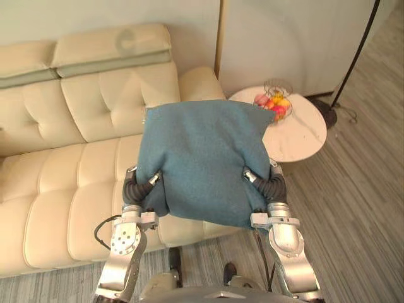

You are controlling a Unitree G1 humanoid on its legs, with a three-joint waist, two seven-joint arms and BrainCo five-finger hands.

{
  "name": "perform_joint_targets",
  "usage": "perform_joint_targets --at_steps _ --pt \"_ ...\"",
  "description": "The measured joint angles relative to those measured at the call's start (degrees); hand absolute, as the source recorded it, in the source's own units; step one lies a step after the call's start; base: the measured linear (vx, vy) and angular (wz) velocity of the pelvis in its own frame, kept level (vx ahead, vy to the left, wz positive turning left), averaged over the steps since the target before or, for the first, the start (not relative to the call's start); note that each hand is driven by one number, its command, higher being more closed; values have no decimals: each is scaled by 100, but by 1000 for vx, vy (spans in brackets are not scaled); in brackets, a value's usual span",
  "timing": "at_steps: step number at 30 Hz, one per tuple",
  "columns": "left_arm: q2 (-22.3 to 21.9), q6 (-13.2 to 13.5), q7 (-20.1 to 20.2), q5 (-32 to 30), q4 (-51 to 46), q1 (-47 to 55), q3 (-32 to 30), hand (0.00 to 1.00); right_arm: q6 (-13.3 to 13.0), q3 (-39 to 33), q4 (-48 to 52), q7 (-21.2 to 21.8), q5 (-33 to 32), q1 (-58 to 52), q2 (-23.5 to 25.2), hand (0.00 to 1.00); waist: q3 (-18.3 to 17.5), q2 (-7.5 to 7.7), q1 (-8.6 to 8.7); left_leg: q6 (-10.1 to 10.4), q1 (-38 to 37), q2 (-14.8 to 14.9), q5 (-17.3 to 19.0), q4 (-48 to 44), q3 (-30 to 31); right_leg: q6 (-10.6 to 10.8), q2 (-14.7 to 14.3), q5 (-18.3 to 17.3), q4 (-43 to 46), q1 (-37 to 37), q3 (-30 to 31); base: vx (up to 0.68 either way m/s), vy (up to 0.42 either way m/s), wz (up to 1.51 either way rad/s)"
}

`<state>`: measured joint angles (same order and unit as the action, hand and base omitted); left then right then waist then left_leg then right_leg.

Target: Pick up cushions and gather them together orderly.

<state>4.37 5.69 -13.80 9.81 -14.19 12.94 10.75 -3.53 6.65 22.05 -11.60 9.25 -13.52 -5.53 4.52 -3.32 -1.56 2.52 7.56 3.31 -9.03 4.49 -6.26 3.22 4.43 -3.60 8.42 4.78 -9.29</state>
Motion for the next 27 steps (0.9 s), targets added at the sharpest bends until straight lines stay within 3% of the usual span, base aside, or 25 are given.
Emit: perform_joint_targets --at_steps 2,3,4,5,6,7,8,10,11,12,13,15,17,19,20,21,22,23,25,26,27 --pt "-4 1 -10 0 -76 -15 35 100 0 -1 32 -99 17 12 15 100 -18 -9 15 -4 246 25 64 -208 -9 29 44 -21 147 16 -305 -103 13 80" --pt "-9 1 -40 1 -81 -39 76 100 1 -8 29 -153 18 14 25 100 -77 62 28 70 462 37 541 -493 -221 21 169 1 160 50 -550 -122 66 100" --pt "-30 5 -52 8 -67 -43 83 100 -2 -25 25 -162 20 34 16 100 -138 133 33 -46 619 73 820 -740 -529 6 352 25 114 118 -677 -97 97 93" --pt "-19 12 -57 9 -20 -72 98 100 -1 -43 -36 -180 21 111 11 100 -131 186 30 -341 765 118 961 -1103 -845 28 518 42 137 136 -779 -88 166 78" --pt "-18 14 -79 12 132 -118 120 100 4 -61 -211 -223 21 252 -6 100 -145 264 35 -473 862 225 1040 -1683 -1231 76 772 76 198 122 -880 -74 177 77" --pt "-51 17 -81 21 338 -137 136 100 5 -64 -457 -248 23 420 -136 100 -211 318 75 -371 843 544 1161 -2247 -1586 202 1013 169 148 90 -971 -57 198 66" --pt "-64 24 -81 34 421 -152 156 100 6 -65 -542 -257 23 478 -223 100 -257 254 85 -313 835 722 1233 -2391 -1658 260 1052 219 97 52 -1021 -33 270 55" --pt "-144 44 -79 128 688 -244 292 100 7 -133 -869 -281 25 605 -462 100 -436 -30 109 -78 638 1291 1263 -2502 -1705 521 1127 386 -2 24 -1155 0 432 47" --pt "-190 55 -66 129 856 -335 382 100 9 -271 -1142 -284 27 667 -429 100 -494 -112 155 572 459 1306 1249 -2183 -1544 701 1197 525 -62 3 -1174 4 456 45" --pt "-124 56 -64 128 961 -419 390 100 37 -292 -1300 -285 29 727 -324 100 -461 17 167 497 460 1155 1195 -2213 -1544 680 1337 661 -138 -46 -1169 -55 532 40" --pt "66 55 -69 131 1180 -497 401 100 106 -297 -1564 -276 98 765 -142 100 -436 234 195 359 512 959 1259 -2257 -1534 536 1459 1111 -342 -74 -1182 -71 428 32" --pt "261 55 -69 130 1270 -510 401 100 143 -287 -1654 -272 229 736 81 100 -387 442 205 123 806 857 1537 -2690 -1417 533 1593 1372 -333 -67 -1180 -91 404 30" --pt "290 32 -48 123 1372 -500 402 100 162 -285 -1713 -246 246 697 114 100 -322 555 117 -6 1025 685 1892 -3115 -1422 506 1884 1308 -21 127 -1129 -120 400 13" --pt "295 15 -19 117 1450 -499 404 100 160 -283 -1893 -231 236 704 124 100 -230 613 117 -220 1053 475 2035 -3260 -1461 69 2135 1027 585 411 -873 -89 262 6" --pt "303 1 26 116 1466 -494 396 100 162 -283 -1996 -219 235 693 158 100 -164 608 125 -274 1032 397 2067 -3264 -1465 -216 2140 830 979 608 -565 -63 168 6" --pt "341 -12 35 115 1467 -483 394 100 167 -283 -2095 -211 233 694 200 100 -101 628 143 -311 986 341 2084 -3192 -1452 -277 2020 532 1397 802 -218 -87 133 6" --pt "403 -47 56 116 1469 -474 390 100 219 -290 -2110 -148 227 676 265 100 -8 676 164 -334 883 277 2068 -2955 -1419 -150 1620 -85 1788 974 141 -70 77 3" --pt "430 -78 89 117 1469 -473 388 100 227 -291 -2109 -135 227 677 270 100 35 734 167 -322 798 193 2017 -2698 -1419 -24 1320 -410 1748 1002 171 -50 -20 2" --pt "437 -104 186 112 1471 -475 400 100 229 -310 -2110 -131 225 681 236 100 35 799 237 -281 715 -18 1757 -2332 -1435 123 1117 -646 1340 919 261 31 -7 18" --pt "385 -142 289 101 1405 -464 404 100 233 -370 -2052 -120 215 655 156 100 110 738 302 -342 704 109 2037 -3117 -1644 209 1097 -471 1381 827 144 107 56 14" --pt "364 -203 315 95 1387 -490 392 100 264 -364 -2100 -114 206 654 121 100 226 737 292 -451 376 125 2250 -2932 -1613 324 1117 -433 1942 903 113 76 51 -9"
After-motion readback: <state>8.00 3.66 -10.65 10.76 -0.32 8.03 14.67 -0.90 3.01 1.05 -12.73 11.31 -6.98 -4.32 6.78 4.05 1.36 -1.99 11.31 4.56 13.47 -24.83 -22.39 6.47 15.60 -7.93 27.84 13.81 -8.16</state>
